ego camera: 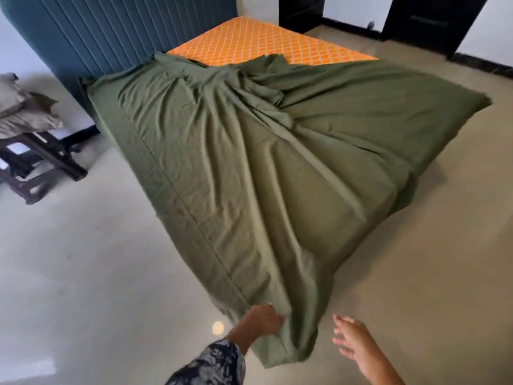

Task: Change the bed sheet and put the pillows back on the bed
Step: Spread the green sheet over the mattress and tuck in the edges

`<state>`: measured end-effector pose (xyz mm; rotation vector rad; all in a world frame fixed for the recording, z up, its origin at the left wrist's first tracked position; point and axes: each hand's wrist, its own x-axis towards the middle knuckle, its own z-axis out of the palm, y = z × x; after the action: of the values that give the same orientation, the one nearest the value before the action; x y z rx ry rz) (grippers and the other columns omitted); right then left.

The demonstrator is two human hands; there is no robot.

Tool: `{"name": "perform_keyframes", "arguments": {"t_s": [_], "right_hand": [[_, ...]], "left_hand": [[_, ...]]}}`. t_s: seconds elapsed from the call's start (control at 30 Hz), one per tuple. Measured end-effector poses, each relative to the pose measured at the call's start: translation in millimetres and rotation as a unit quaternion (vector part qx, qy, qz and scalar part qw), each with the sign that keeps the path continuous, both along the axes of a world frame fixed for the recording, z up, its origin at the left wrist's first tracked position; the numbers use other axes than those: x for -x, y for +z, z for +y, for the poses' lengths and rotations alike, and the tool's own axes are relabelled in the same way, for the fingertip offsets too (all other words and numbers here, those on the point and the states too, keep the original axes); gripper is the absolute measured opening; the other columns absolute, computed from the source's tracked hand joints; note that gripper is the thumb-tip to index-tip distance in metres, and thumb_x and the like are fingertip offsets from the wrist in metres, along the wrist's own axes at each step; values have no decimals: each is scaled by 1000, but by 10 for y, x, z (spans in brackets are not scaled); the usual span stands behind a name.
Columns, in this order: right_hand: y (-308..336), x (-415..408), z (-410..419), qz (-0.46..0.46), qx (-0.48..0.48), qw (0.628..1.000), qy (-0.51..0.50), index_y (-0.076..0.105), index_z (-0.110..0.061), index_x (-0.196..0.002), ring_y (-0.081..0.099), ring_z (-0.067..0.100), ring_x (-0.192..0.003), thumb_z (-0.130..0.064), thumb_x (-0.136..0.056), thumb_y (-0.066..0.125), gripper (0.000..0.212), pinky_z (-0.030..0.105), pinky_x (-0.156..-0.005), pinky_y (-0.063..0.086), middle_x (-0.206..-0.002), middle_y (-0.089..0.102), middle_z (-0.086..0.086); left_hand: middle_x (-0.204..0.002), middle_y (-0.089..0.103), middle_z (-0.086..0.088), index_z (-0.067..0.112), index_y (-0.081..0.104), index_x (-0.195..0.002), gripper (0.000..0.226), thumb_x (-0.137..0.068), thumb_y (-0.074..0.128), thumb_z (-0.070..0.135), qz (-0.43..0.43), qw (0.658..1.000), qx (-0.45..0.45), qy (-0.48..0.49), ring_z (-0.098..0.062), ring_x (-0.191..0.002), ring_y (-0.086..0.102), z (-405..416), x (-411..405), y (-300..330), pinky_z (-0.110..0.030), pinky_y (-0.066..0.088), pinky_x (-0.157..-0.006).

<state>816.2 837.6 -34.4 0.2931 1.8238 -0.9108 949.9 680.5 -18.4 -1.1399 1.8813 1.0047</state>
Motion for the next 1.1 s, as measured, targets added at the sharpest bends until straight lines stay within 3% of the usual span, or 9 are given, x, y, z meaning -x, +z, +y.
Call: {"name": "perform_keyframes", "arguments": {"t_s": [0.1,0.23,0.4,0.53,0.6,0.77,0.87,1.0,1.1], "right_hand": [[453,459,17,60,43,997,-11,55,-11,-99,59,21,-69,-21,-99,49,12,26,-61,42,-83,60,10],[890,849,43,145,23,981,124,53,-11,-91,53,16,-59,-22,-97,47,14,21,-50,34,-76,56,6],[1235,1292,90,151,10,969,193,54,-15,-87,54,13,-59,-27,-97,47,17,21,-51,37,-78,57,2],[1479,1986,-118,215,30,953,213,48,-17,-82,49,13,-58,-26,-95,47,16,21,-51,33,-75,52,2],[1564,2432,-261,258,3,932,256,47,-17,-79,51,17,-68,-29,-95,47,19,23,-57,37,-75,53,1],[1792,3535,-640,343,-47,883,319,52,-18,-81,58,24,-104,-27,-96,49,17,27,-82,41,-97,63,5],[1855,4147,-749,380,-53,864,326,55,-21,-82,60,29,-104,-17,-91,51,11,32,-91,48,-108,65,11],[1969,4903,-758,401,-47,856,323,62,-21,-110,61,29,-102,6,-82,41,45,35,-85,52,-117,56,9],[1947,5569,-677,402,-36,854,330,61,-20,-118,58,28,-111,10,-80,35,55,33,-87,49,-135,51,11]], "left_hand": [[-133,55,-14,2,56,-127,49,-101,41,40,16,997,46,-58,-25,-124,51,-77,217,251,-30,39,-102],[-141,48,-18,-3,50,-132,57,-102,35,44,6,993,71,-90,-29,-130,46,-254,352,385,-31,35,-106],[-150,38,-16,-1,39,-142,60,-102,36,43,0,990,90,-111,-28,-137,38,-419,718,588,-29,32,-107],[-144,43,-20,-6,40,-139,56,-102,39,36,75,983,148,-76,-31,-133,43,-647,1561,848,-31,35,-106],[-144,43,-20,-5,38,-139,58,-100,43,38,114,976,174,-67,-31,-134,41,-771,2111,995,-31,33,-108],[-149,38,-18,3,35,-144,59,-99,44,39,147,968,176,-103,-32,-137,37,-1010,3423,1287,-34,31,-112],[-148,39,-18,0,37,-143,55,-100,44,35,137,962,167,-165,-30,-137,37,-1070,4055,1451,-34,31,-111],[-149,38,-18,0,34,-144,59,-100,44,38,143,954,174,-199,-30,-138,35,-1157,4904,1577,-32,28,-111],[-149,39,-18,0,36,-144,57,-100,45,36,158,946,166,-227,-30,-138,36,-1108,5705,1615,-31,29,-109]]}}
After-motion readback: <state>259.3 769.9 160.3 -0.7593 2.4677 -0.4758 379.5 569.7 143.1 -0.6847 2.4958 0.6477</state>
